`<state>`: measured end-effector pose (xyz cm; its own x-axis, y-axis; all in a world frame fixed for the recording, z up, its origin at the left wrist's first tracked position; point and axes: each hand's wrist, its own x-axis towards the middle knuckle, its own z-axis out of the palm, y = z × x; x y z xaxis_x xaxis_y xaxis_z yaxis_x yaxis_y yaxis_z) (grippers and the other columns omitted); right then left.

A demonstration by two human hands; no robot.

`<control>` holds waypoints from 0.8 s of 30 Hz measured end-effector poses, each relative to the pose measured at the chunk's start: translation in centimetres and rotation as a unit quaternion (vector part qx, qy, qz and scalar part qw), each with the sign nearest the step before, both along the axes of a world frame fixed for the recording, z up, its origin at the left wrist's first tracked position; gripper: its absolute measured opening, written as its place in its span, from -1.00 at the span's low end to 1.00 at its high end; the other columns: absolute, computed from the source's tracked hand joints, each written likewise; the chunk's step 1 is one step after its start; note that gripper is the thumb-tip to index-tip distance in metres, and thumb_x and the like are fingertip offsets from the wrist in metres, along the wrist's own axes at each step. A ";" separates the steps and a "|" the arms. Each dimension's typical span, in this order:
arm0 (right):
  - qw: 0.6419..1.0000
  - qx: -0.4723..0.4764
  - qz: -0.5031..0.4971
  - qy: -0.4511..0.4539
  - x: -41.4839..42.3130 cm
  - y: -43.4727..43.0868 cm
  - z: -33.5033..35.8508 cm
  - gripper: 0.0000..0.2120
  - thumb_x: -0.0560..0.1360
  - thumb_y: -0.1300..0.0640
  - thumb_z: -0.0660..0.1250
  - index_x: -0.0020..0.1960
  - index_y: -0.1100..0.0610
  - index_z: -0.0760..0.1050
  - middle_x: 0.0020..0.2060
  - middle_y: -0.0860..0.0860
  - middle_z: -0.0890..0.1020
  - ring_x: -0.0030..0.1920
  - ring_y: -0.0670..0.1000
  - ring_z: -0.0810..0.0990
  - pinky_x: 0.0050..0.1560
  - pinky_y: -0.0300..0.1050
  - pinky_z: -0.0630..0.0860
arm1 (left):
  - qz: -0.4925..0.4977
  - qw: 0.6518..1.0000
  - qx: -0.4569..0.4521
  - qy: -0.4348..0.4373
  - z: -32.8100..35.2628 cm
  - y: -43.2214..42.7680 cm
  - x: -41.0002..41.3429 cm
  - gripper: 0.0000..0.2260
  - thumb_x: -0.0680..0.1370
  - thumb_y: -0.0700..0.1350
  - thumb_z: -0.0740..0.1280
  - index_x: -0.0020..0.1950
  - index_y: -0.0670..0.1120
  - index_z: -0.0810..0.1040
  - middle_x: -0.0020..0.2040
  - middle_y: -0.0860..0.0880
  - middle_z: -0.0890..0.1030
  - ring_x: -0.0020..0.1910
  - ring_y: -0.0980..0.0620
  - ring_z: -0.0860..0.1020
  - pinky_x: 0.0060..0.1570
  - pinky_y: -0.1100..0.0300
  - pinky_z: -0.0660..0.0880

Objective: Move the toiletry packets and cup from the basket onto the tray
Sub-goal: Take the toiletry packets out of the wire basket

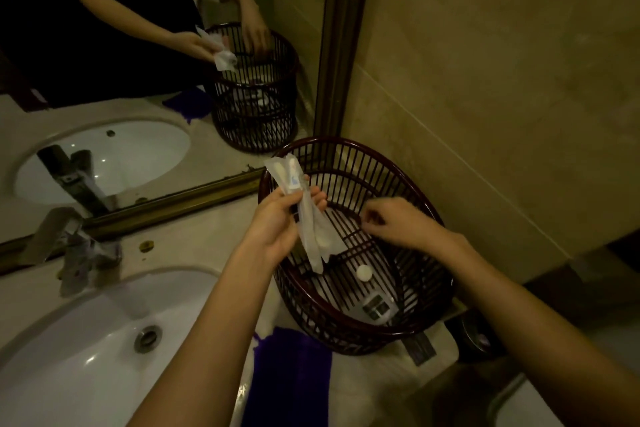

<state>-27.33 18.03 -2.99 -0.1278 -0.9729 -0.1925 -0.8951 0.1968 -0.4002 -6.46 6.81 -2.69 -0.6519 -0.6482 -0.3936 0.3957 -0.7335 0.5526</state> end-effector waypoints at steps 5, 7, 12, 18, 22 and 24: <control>0.939 0.336 0.033 0.066 -0.2 -2.3 -5.6 -0.83 0.55 -0.01 0.39 0.05 0.06 0.50 0.06 0.05 0.56 -0.03 0.04 0.55 -0.06 -0.09 0.51 | 0.004 1.000 0.001 -0.003 0.0 -0.2 0.0 -0.72 0.61 -0.31 0.22 0.32 -0.22 0.49 0.07 -0.25 0.61 -0.05 -0.10 0.69 -0.09 0.04 0.63; 0.908 0.406 0.037 0.096 0.4 -2.9 -6.9 -0.69 0.52 -0.02 0.44 0.18 0.10 0.50 0.15 0.07 0.56 0.07 0.09 0.57 0.04 -0.01 0.55 | 0.005 1.000 0.002 -0.001 0.0 -0.2 0.0 -0.73 0.61 -0.31 0.22 0.31 -0.22 0.49 0.05 -0.24 0.62 -0.07 -0.10 0.70 -0.09 0.03 0.63; 0.810 0.576 0.047 0.101 1.5 -3.7 -7.3 -0.45 0.53 -0.09 0.42 0.49 -0.10 0.39 0.28 0.03 0.64 0.29 0.09 0.59 0.28 0.08 0.44 | 0.005 1.000 -0.002 -0.007 -0.1 -0.3 0.0 -0.71 0.61 -0.31 0.23 0.32 -0.22 0.49 0.07 -0.25 0.61 -0.05 -0.11 0.70 -0.11 0.03 0.63; 0.803 0.576 -0.019 0.154 1.1 -3.2 -7.2 -0.40 0.64 -0.01 0.28 0.60 0.11 0.19 0.57 0.14 0.26 0.54 0.21 0.24 0.51 0.11 0.20 | 0.000 1.000 -0.007 -0.007 -0.4 -0.5 0.1 -0.71 0.60 -0.30 0.24 0.32 -0.21 0.50 0.07 -0.24 0.62 -0.01 -0.12 0.68 -0.03 0.00 0.62; 0.828 0.527 -0.017 0.191 1.4 -2.8 -7.4 -0.29 0.61 0.00 0.34 0.62 0.15 0.10 0.59 0.19 0.16 0.55 0.24 0.20 0.51 0.11 0.20 | 0.001 1.000 -0.005 -0.003 -0.4 -0.5 0.1 -0.71 0.60 -0.29 0.26 0.32 -0.21 0.50 0.08 -0.25 0.62 0.01 -0.13 0.68 -0.05 0.01 0.62; 0.818 0.530 0.037 0.221 2.1 -2.6 -7.5 -0.23 0.56 -0.03 0.40 0.63 0.10 0.10 0.59 0.18 0.16 0.55 0.22 0.20 0.50 0.11 0.21 | 0.003 1.000 -0.001 -0.003 -0.4 -0.5 0.2 -0.71 0.59 -0.29 0.26 0.32 -0.22 0.51 0.10 -0.26 0.62 0.03 -0.14 0.67 -0.05 0.01 0.61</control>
<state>-25.23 15.48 -10.53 -0.3613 -0.2981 -0.8835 -0.9313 0.1622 0.3261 -6.21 6.34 -3.07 -0.6465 -0.6522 -0.3957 0.3966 -0.7304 0.5560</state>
